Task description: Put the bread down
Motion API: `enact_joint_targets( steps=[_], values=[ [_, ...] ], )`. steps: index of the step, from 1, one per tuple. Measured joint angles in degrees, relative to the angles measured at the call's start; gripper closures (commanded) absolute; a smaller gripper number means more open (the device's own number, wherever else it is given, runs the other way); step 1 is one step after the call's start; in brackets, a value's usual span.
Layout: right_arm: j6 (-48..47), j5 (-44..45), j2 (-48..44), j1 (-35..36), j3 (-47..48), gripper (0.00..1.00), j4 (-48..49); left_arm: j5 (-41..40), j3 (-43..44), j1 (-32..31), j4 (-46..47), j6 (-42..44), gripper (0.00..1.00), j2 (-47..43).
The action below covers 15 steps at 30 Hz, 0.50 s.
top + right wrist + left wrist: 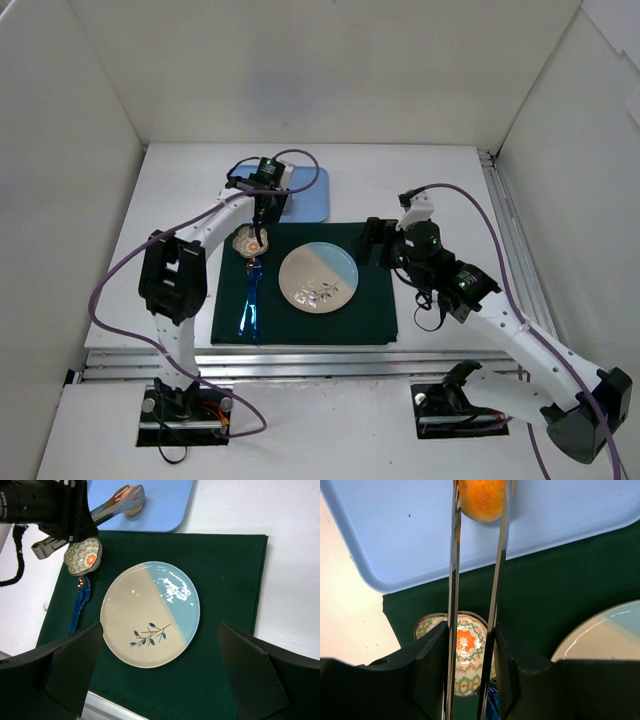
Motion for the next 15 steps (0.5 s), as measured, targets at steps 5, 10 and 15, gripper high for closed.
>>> enact_joint_targets(
  steps=[5, 10, 15],
  values=[
    [0.00, 0.81, 0.00, 0.00, 0.00, 0.03, -0.02, -1.09, 0.46, -1.60, -1.75, 0.00, 0.68, -2.71],
    [0.37, 3.13, -0.48, 0.00, -0.02, 0.03, -0.26, -2.32, 1.14, -5.38, -3.58, 0.17, 0.65, -9.01],
    [2.43, 10.23, -4.22, -0.02, -0.55, 0.02, -1.81, -2.45, -4.02, -11.78, -2.93, 0.24, 0.63, -19.87]
  ],
)
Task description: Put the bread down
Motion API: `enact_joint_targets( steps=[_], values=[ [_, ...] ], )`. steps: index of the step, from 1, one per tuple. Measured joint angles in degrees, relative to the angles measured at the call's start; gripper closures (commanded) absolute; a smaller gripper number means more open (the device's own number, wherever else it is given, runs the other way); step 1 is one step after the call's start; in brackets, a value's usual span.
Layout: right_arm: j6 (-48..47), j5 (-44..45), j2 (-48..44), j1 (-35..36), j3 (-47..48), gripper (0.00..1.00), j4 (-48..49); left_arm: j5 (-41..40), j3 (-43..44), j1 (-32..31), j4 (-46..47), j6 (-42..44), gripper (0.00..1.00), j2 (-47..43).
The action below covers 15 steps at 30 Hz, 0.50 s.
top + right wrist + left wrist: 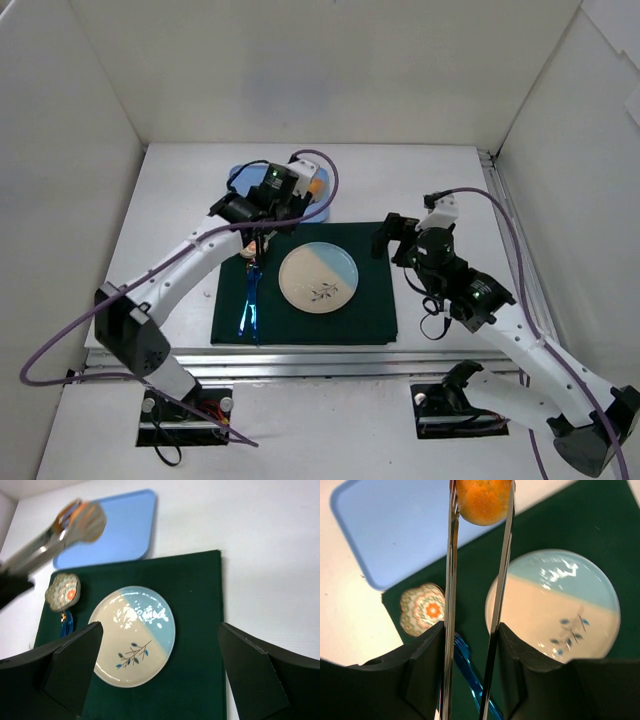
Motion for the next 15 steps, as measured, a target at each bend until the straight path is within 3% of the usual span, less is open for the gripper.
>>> enact_joint_targets(
  steps=[7, 15],
  values=[
    [3.45, 5.79, -4.92, -2.75, -0.76, 0.02, -1.86, -0.13, -17.03, -10.16, 1.03, -0.96, 0.63, -13.53],
    [4.35, 6.29, -7.15, -4.68, -1.46, 0.02, -2.71, -2.60, -28.85, -14.14, 0.39, -3.76, 0.60, -18.47]
  ],
)
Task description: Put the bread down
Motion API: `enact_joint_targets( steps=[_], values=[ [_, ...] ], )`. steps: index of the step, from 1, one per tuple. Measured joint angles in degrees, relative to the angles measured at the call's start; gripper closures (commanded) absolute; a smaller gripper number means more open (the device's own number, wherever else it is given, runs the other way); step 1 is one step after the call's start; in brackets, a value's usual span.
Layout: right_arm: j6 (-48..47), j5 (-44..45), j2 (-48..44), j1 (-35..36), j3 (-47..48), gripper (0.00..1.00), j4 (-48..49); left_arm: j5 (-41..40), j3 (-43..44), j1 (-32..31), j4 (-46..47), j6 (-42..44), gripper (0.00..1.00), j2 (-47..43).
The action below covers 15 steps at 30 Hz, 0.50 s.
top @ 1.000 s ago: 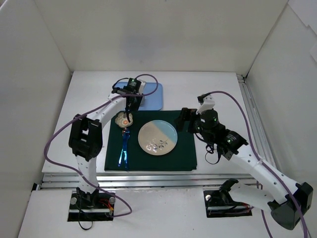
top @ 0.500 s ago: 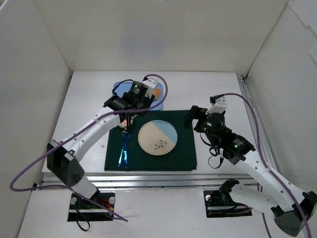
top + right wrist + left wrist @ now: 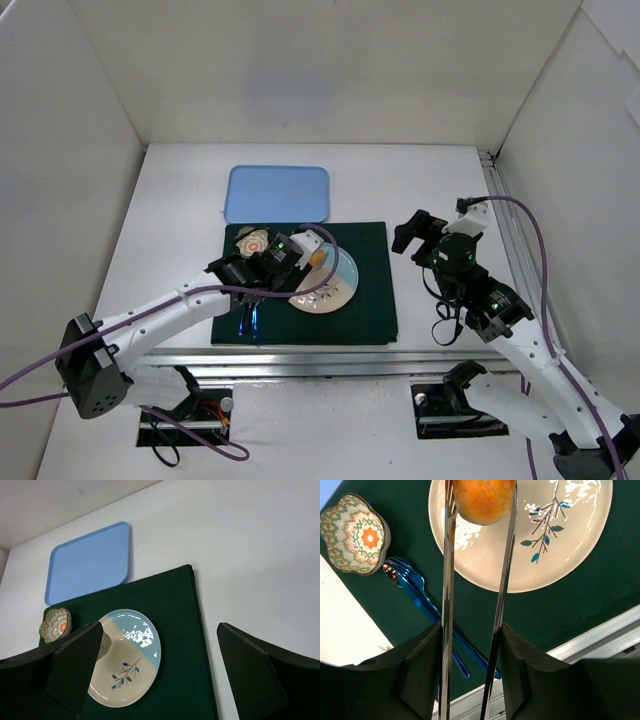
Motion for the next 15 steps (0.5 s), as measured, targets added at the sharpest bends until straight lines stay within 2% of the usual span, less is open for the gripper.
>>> enact_joint_targets(
  steps=[8, 15],
  values=[
    [-0.07, -0.31, 0.46, -0.04, 0.00, 0.02, -0.17, -1.62, -2.16, -3.61, 1.64, -1.51, 0.60, -0.28],
    [-0.22, -1.11, 1.20, -0.31, 0.00, 0.02, -0.20, -2.82, -2.71, -4.04, 2.21, -2.49, 0.59, 2.12]
  ],
)
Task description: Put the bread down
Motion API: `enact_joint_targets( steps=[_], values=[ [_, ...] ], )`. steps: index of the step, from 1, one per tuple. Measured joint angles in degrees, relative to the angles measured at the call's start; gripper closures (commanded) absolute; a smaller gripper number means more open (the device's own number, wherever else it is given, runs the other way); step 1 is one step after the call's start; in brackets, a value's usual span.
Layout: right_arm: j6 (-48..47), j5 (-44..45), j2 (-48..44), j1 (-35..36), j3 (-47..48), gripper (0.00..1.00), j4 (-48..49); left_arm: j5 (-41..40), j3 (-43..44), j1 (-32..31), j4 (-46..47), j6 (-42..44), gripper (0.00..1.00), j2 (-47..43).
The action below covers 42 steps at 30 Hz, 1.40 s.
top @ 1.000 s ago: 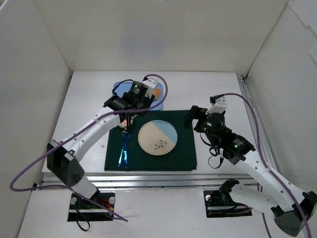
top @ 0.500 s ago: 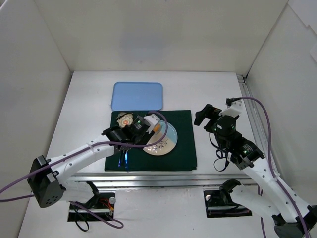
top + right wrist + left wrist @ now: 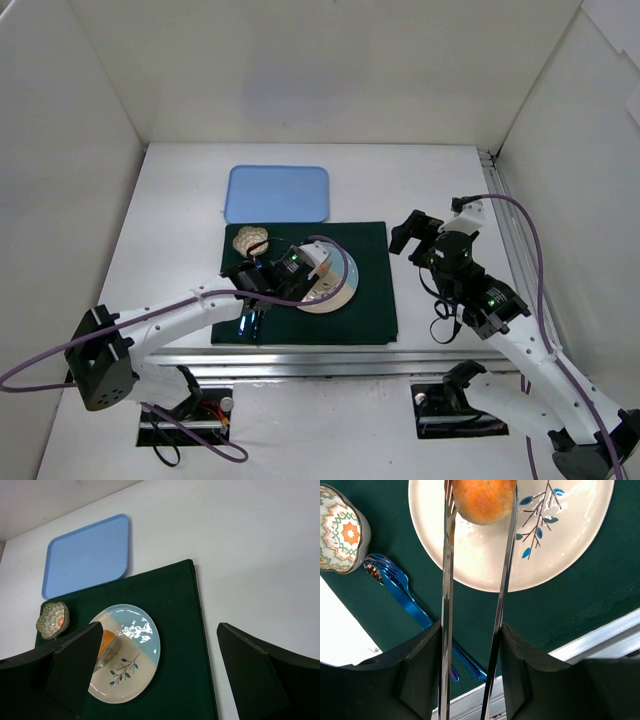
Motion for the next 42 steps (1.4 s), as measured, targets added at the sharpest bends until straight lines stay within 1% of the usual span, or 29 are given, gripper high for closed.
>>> enact_joint_targets(
  steps=[7, 14, 19, 23, 29, 42],
  values=[
    [-0.04, -0.15, 0.00, 0.00, 0.00, 0.02, 0.00, -0.63, -0.68, 0.00, 1.38, -0.31, 0.58, 1.53],
    [-0.11, -0.57, 0.00, 0.00, 0.00, 0.02, -0.02, -0.57, -2.05, 0.00, 2.34, -0.48, 0.52, 1.62],
    [-0.24, -0.59, 0.00, 0.00, 0.00, 0.02, 0.00, -0.55, -2.05, 0.00, 2.80, -0.52, 0.51, 1.60],
    [-0.24, -0.59, 0.00, 0.00, 0.00, 0.02, 0.00, -0.57, -2.05, 0.00, 2.82, -0.52, 0.46, 1.60],
    [-0.26, -0.59, 0.00, 0.00, 0.00, 0.02, 0.00, -0.61, -2.05, 0.00, 2.71, -0.94, 0.42, 1.31],
    [-0.46, -0.59, -0.02, 0.00, 0.00, 0.02, 0.00, -2.21, -1.29, 0.00, 2.08, -1.79, 0.41, -2.25]
  ],
)
